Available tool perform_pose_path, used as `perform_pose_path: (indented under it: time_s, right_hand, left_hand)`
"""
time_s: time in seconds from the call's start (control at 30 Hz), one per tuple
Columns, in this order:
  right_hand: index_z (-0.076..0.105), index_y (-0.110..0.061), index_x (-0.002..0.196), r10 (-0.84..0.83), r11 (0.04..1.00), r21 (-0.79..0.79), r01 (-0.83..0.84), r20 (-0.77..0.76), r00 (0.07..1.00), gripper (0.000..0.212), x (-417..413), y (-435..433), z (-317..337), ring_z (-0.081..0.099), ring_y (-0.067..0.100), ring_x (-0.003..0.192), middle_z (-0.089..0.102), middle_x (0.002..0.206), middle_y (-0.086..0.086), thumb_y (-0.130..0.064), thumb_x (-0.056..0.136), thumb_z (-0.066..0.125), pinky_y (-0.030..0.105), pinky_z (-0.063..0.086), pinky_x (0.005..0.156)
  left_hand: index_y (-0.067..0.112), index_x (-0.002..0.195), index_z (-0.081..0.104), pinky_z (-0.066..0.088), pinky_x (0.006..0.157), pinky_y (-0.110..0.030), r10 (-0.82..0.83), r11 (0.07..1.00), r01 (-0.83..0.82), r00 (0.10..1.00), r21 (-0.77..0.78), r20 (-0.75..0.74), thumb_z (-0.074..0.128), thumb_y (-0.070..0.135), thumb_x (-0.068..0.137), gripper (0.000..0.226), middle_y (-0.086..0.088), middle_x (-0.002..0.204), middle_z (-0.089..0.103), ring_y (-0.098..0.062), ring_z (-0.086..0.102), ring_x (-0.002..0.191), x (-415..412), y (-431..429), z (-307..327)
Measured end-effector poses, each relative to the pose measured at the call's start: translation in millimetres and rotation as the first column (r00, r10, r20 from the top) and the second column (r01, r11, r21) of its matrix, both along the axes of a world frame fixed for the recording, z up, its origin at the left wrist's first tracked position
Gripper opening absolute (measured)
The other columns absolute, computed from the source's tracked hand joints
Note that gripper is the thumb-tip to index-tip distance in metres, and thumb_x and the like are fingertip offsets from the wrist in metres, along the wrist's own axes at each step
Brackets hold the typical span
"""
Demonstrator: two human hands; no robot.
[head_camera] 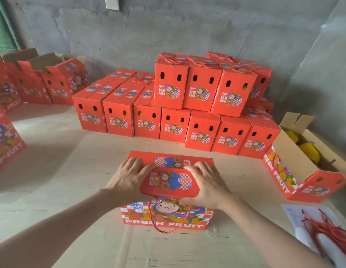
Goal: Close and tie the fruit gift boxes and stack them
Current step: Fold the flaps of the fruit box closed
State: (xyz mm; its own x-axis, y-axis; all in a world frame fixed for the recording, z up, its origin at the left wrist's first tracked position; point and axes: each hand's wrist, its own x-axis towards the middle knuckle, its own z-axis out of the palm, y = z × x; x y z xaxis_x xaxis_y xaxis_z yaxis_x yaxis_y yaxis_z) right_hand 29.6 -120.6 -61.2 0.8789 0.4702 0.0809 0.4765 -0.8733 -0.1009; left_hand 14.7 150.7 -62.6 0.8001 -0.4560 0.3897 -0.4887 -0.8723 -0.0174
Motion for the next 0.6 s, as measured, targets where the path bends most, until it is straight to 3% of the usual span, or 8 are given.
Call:
perform_pose_path:
  time_s: [0.07,0.17,0.27,0.37,0.6]
  right_hand:
    - [0.031,-0.027,0.139,0.004,1.000,-0.009,-0.004,-0.017,1.000,0.107,2,3,2,0.032,0.010,0.106,0.034,0.116,-0.006,-0.093,0.056,0.046,0.033,0.036,0.095]
    - [0.034,-0.024,0.139,-0.004,1.000,-0.011,0.004,-0.023,1.000,0.106,4,6,5,0.033,0.011,0.108,0.036,0.118,-0.006,-0.088,0.057,0.054,0.031,0.034,0.094]
    - [0.034,-0.018,0.139,-0.013,0.999,-0.031,0.012,-0.035,0.999,0.104,1,13,8,0.032,0.015,0.112,0.035,0.122,-0.002,-0.081,0.060,0.058,0.035,0.033,0.099]
    - [0.028,-0.021,0.141,-0.010,1.000,-0.029,0.008,-0.080,0.997,0.108,-3,33,11,0.032,0.018,0.114,0.034,0.123,-0.001,-0.085,0.058,0.058,0.041,0.032,0.099]
    - [0.038,-0.015,0.131,-0.028,0.999,-0.024,0.025,-0.184,0.983,0.101,7,54,22,0.033,0.021,0.115,0.037,0.122,0.001,-0.072,0.055,0.074,0.040,0.032,0.099]
  left_hand:
    - [0.015,0.127,0.057,0.049,0.085,-0.045,0.013,1.000,-0.013,0.996,0.000,-0.087,0.068,0.078,0.049,0.101,-0.008,0.100,0.056,-0.029,0.057,0.092,1,0,1]
    - [0.021,0.138,0.040,0.028,0.103,-0.039,0.074,0.997,-0.072,0.964,0.019,-0.255,0.057,0.084,0.055,0.105,0.000,0.124,0.039,-0.021,0.036,0.115,5,-7,1]
    - [0.020,0.136,0.033,0.024,0.103,-0.036,0.116,0.993,-0.103,0.959,0.064,-0.257,0.048,0.090,0.055,0.108,0.003,0.128,0.033,-0.019,0.030,0.117,8,-23,-3]
    - [0.031,0.144,0.022,0.026,0.099,-0.036,0.106,0.990,-0.080,0.968,0.119,-0.225,0.040,0.091,0.059,0.106,0.003,0.126,0.033,-0.019,0.031,0.114,11,-25,-5]
    - [0.029,0.138,0.032,0.028,0.099,-0.034,0.050,0.996,-0.025,0.954,0.087,-0.296,0.050,0.088,0.057,0.102,0.007,0.128,0.035,-0.016,0.031,0.114,19,-24,1]
